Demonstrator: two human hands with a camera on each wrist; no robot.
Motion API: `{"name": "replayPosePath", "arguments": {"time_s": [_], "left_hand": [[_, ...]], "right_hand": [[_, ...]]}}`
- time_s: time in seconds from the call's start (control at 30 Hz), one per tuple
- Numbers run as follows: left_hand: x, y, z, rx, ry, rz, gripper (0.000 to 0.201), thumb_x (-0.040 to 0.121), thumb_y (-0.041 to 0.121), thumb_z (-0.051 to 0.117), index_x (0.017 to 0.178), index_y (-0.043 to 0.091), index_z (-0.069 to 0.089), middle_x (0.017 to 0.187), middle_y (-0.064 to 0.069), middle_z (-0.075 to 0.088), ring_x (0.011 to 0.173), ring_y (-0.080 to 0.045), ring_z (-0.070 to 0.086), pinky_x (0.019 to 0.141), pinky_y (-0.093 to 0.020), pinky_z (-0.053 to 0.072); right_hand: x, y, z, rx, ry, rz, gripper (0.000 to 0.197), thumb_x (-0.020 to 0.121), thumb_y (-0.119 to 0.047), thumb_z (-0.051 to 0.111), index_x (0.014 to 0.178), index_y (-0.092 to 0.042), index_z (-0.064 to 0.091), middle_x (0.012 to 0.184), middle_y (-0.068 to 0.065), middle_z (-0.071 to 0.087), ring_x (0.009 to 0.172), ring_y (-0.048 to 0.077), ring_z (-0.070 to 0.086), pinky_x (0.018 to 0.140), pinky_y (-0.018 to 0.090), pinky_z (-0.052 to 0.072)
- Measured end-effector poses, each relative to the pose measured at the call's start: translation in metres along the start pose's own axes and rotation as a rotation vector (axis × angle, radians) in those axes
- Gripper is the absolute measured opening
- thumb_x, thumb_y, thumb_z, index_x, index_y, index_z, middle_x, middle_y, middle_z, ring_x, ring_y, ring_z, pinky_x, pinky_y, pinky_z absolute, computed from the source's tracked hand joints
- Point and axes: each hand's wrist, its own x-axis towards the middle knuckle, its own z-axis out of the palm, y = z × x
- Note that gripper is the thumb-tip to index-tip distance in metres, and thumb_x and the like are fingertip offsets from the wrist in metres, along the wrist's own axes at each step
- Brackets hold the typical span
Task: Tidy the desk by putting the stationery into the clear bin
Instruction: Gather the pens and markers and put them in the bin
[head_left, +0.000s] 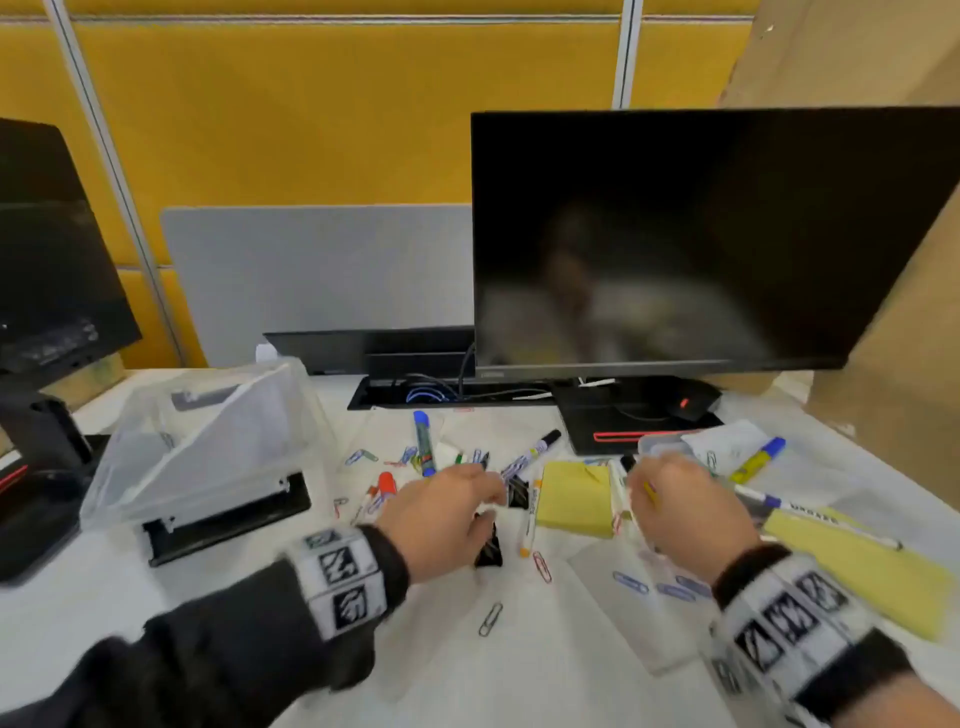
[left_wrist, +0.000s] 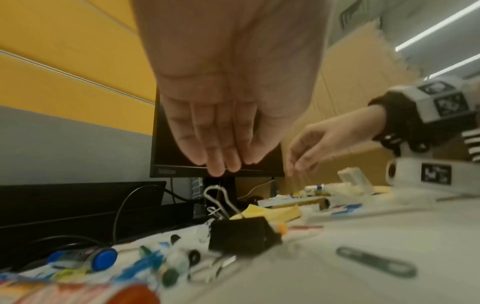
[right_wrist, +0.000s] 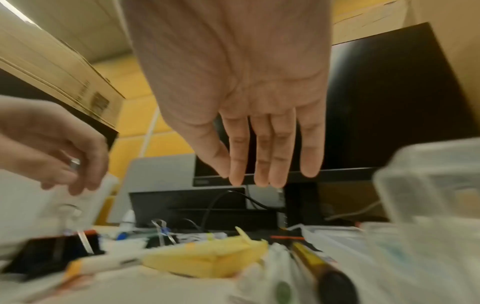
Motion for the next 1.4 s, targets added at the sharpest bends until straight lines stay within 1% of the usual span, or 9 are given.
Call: {"name": "replayPosePath", "arguments": {"time_s": [0.13, 0.27, 0.63, 0.8, 0.93, 1.07, 1.2, 1.3, 1.4], "left_hand": [[0.02, 0.001, 0.009, 0.07, 0.046, 0.019, 0.028, 0.095, 0.02, 0.039, 0.12, 0.021, 0.052, 0.117, 0.001, 0.054, 0.107, -0.019, 0.053, 0.088, -0.031, 0.046], [0.036, -0.005, 0.026, 0.128, -0.048, 0.007, 0.035, 0.097, 0.032, 0.037, 0.129, 0.019, 0.047, 0.127, -0.004, 0.049, 0.116, -0.023, 0.047, 0.096, -0.039, 0.043], [0.082, -0.001, 0.048, -0.041, -0.276, -0.135, 0.047, 0.098, 0.043, 0.03, 0.143, 0.027, 0.032, 0.154, -0.006, 0.025, 0.14, -0.027, 0.026, 0.115, -0.041, 0.024], [0.092, -0.003, 0.043, 0.052, -0.354, -0.176, 0.039, 0.099, 0.029, 0.035, 0.128, 0.012, 0.054, 0.127, -0.009, 0.057, 0.116, -0.025, 0.052, 0.1, -0.032, 0.038], [0.103, -0.007, 0.044, 0.088, -0.262, -0.237, 0.03, 0.093, 0.026, 0.046, 0.105, 0.006, 0.065, 0.089, -0.005, 0.056, 0.082, -0.02, 0.053, 0.074, -0.027, 0.044], [0.106, -0.008, 0.045, 0.122, -0.211, -0.288, 0.032, 0.085, 0.026, 0.058, 0.058, 0.013, 0.044, 0.061, -0.001, 0.045, 0.073, -0.021, 0.052, 0.063, -0.026, 0.042], [0.105, -0.01, 0.041, 0.112, -0.263, -0.306, 0.023, 0.08, 0.026, 0.064, 0.072, 0.01, 0.049, 0.071, 0.0, 0.047, 0.078, -0.018, 0.05, 0.051, -0.019, 0.035], [0.101, -0.014, 0.037, 0.017, -0.285, -0.324, 0.03, 0.083, 0.028, 0.062, 0.104, 0.008, 0.053, 0.094, -0.004, 0.049, 0.086, -0.018, 0.049, 0.063, -0.023, 0.041], [0.096, -0.009, 0.03, -0.055, -0.251, -0.305, 0.022, 0.087, 0.03, 0.055, 0.094, 0.009, 0.051, 0.078, -0.002, 0.054, 0.07, -0.018, 0.053, 0.057, -0.022, 0.043]], "right_hand": [[0.006, 0.007, 0.0, -0.036, -0.108, 0.13, 0.031, 0.089, -0.014, 0.043, 0.118, -0.013, 0.055, 0.126, 0.013, 0.05, 0.117, 0.028, 0.05, 0.096, 0.034, 0.043], [0.005, 0.005, 0.009, -0.133, -0.263, 0.194, 0.036, 0.09, -0.013, 0.042, 0.126, -0.009, 0.046, 0.133, 0.015, 0.042, 0.124, 0.03, 0.044, 0.102, 0.036, 0.038], [0.012, 0.008, 0.019, -0.165, -0.189, 0.214, 0.036, 0.089, -0.012, 0.045, 0.125, -0.008, 0.046, 0.132, 0.012, 0.042, 0.128, 0.028, 0.037, 0.102, 0.037, 0.037], [0.016, 0.009, 0.024, -0.131, -0.203, 0.231, 0.033, 0.089, -0.011, 0.046, 0.121, -0.005, 0.049, 0.128, 0.015, 0.046, 0.121, 0.029, 0.047, 0.099, 0.034, 0.043], [0.018, 0.009, 0.025, -0.117, -0.234, 0.253, 0.031, 0.089, -0.012, 0.048, 0.119, -0.004, 0.053, 0.124, 0.014, 0.054, 0.115, 0.027, 0.055, 0.093, 0.032, 0.046], [0.02, 0.008, 0.027, -0.049, -0.222, 0.297, 0.032, 0.09, -0.01, 0.047, 0.121, -0.001, 0.049, 0.124, 0.014, 0.054, 0.115, 0.027, 0.055, 0.091, 0.029, 0.046], [0.022, 0.006, 0.032, 0.096, -0.148, 0.435, 0.045, 0.093, -0.012, 0.04, 0.133, 0.004, 0.026, 0.127, 0.016, 0.053, 0.118, 0.028, 0.054, 0.093, 0.034, 0.044], [0.02, 0.006, 0.031, 0.179, -0.065, 0.414, 0.04, 0.093, -0.015, 0.038, 0.129, 0.0, 0.031, 0.121, 0.017, 0.055, 0.11, 0.032, 0.056, 0.082, 0.035, 0.043], [0.018, 0.005, 0.027, 0.269, 0.05, 0.386, 0.039, 0.093, -0.018, 0.038, 0.127, 0.0, 0.034, 0.117, 0.018, 0.055, 0.106, 0.034, 0.056, 0.077, 0.035, 0.04]]}}
